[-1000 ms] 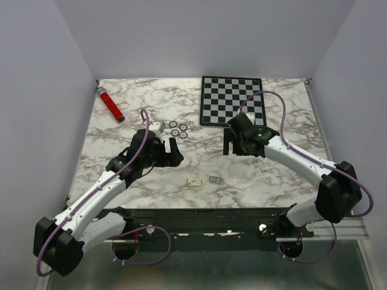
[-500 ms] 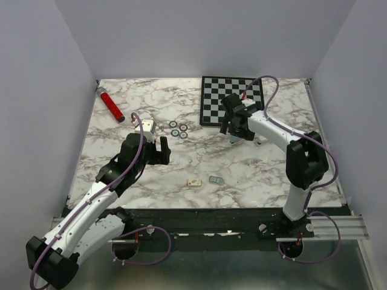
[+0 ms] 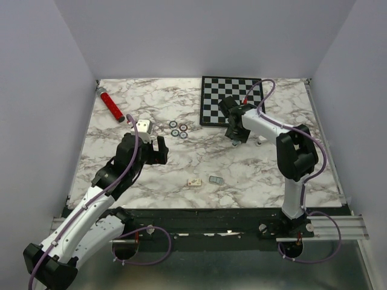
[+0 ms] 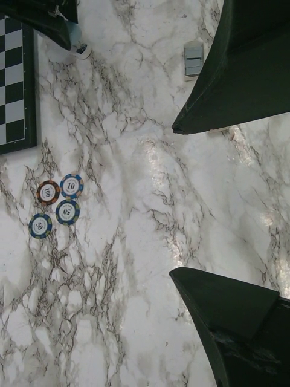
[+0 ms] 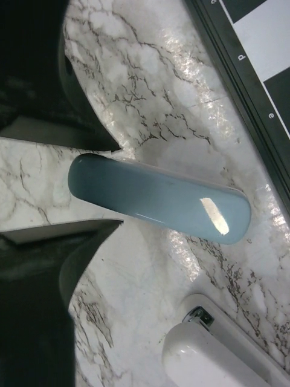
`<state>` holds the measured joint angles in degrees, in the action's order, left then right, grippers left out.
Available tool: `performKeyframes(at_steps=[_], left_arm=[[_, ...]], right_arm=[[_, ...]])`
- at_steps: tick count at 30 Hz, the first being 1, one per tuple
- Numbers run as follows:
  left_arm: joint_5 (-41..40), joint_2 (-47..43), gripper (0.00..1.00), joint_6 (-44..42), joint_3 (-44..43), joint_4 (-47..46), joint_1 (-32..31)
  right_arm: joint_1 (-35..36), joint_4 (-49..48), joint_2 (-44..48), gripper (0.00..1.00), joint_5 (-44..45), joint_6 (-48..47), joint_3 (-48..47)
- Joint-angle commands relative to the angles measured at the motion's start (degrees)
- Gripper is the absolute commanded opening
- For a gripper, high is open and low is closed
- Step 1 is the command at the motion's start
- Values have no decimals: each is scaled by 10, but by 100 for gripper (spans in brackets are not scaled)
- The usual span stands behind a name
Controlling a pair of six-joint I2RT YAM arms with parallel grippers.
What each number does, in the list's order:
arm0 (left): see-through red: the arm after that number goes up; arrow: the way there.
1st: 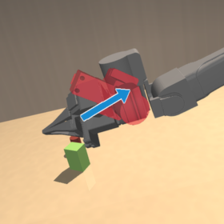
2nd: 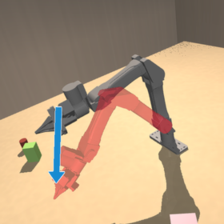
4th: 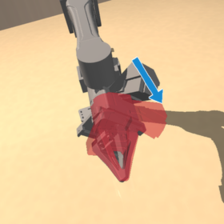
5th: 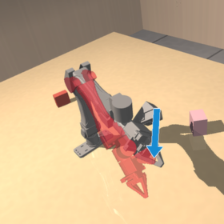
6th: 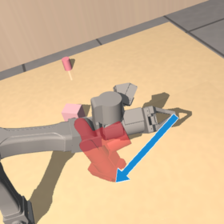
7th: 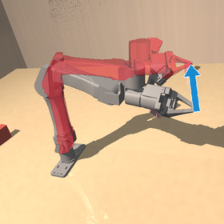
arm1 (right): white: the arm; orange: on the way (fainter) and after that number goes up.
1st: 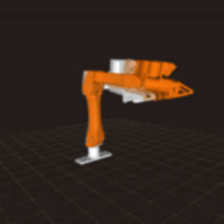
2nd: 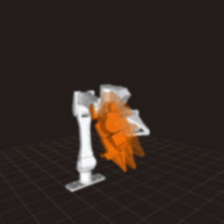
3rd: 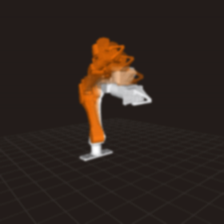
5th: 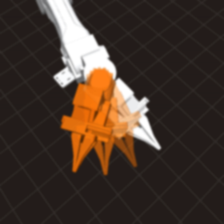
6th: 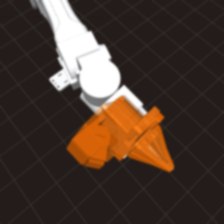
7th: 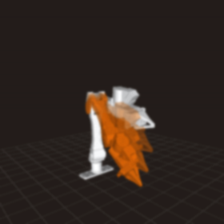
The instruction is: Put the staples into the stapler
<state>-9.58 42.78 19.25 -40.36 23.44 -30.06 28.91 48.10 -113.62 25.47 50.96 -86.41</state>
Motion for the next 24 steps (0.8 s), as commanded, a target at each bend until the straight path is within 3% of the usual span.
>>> performKeyframes(at_steps=[1, 5, 8, 9, 18, 24], left_arm=[[-7, -8, 99, -11, 8, -3, 3], [7, -7, 99, -15, 11, -7, 3], [24, -10, 99, -24, 16, -15, 4], [37, -11, 99, -31, 17, -22, 4], [140, -58, 99, -53, 49, -80, 4], [187, -85, 99, -54, 77, -117, 4]], right_arm=[[-4, 5, -4, 48, 8, 6, -4], [-1, -30, 37, 26, -24, -44, 47], [15, -75, 69, 17, -62, -104, 88], [22, -95, 75, 15, -73, -163, 96], [170, -151, 92, 15, -183, -504, 114], [199, -151, 60, 18, -285, -605, 85]])
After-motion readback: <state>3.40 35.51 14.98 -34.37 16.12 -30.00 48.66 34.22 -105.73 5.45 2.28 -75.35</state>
